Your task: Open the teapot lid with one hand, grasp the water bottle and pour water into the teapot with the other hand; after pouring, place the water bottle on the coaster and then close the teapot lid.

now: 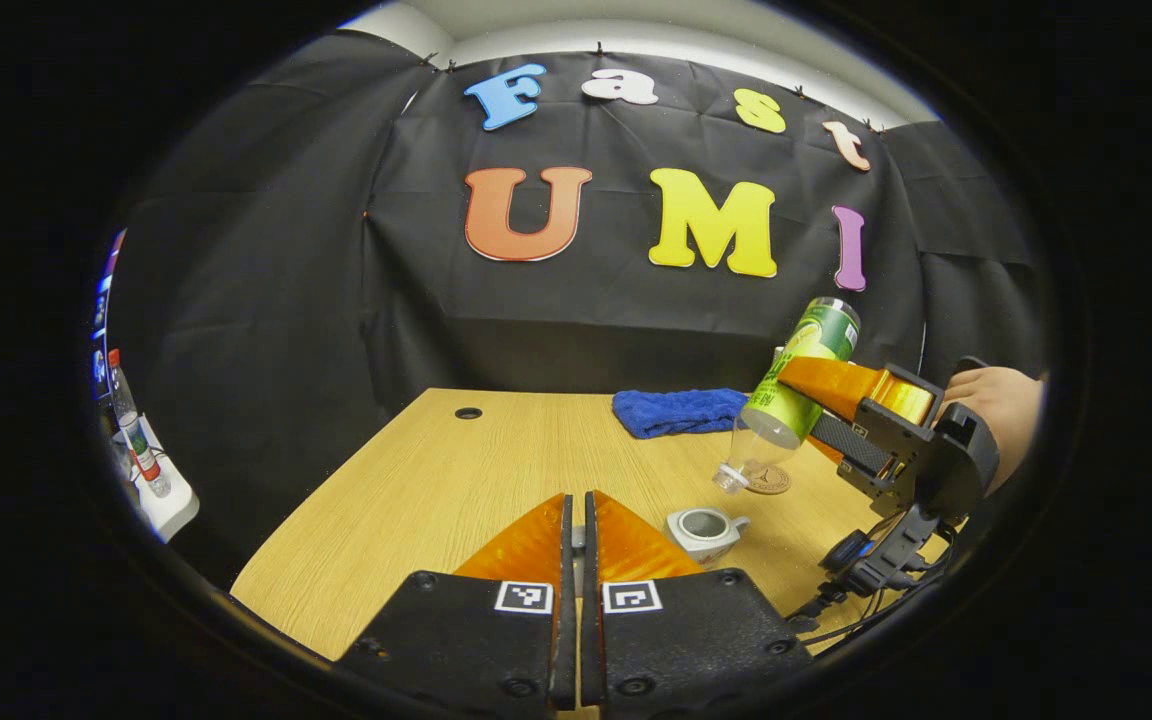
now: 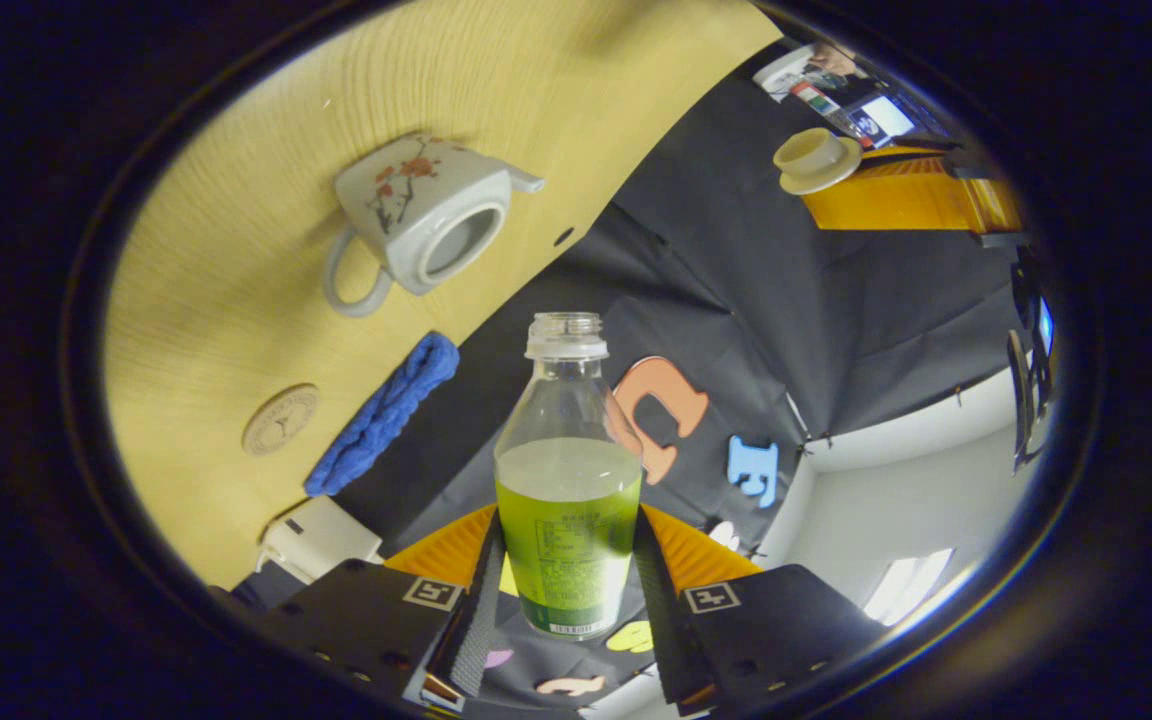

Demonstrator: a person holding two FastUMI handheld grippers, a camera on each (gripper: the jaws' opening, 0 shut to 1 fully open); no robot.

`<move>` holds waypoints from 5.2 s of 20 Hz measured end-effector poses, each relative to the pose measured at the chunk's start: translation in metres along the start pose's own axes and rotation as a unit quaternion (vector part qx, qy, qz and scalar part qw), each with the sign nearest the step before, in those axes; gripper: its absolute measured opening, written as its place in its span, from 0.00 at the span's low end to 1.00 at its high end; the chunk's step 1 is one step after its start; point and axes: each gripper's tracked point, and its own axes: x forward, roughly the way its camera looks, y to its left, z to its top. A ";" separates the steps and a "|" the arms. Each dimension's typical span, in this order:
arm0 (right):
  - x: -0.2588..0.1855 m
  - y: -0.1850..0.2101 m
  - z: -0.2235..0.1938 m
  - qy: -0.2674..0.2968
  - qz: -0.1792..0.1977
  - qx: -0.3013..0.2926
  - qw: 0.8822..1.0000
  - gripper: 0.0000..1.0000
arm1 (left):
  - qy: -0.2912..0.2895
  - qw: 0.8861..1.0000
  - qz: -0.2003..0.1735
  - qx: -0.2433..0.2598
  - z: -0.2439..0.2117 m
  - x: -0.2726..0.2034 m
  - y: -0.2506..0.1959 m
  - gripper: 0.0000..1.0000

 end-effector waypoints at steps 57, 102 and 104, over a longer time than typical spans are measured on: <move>-0.059 0.117 -0.121 0.126 0.068 0.874 0.465 0.98 | -0.068 0.998 0.005 0.013 0.024 0.045 -0.083 0.05; -0.175 0.127 -0.158 0.149 0.030 0.896 0.417 0.96 | -0.045 0.998 -0.003 0.050 -0.016 0.085 -0.136 0.41; -0.177 0.121 -0.164 0.148 0.033 0.891 0.427 0.96 | -0.048 0.998 -0.014 0.045 -0.005 0.075 -0.150 0.63</move>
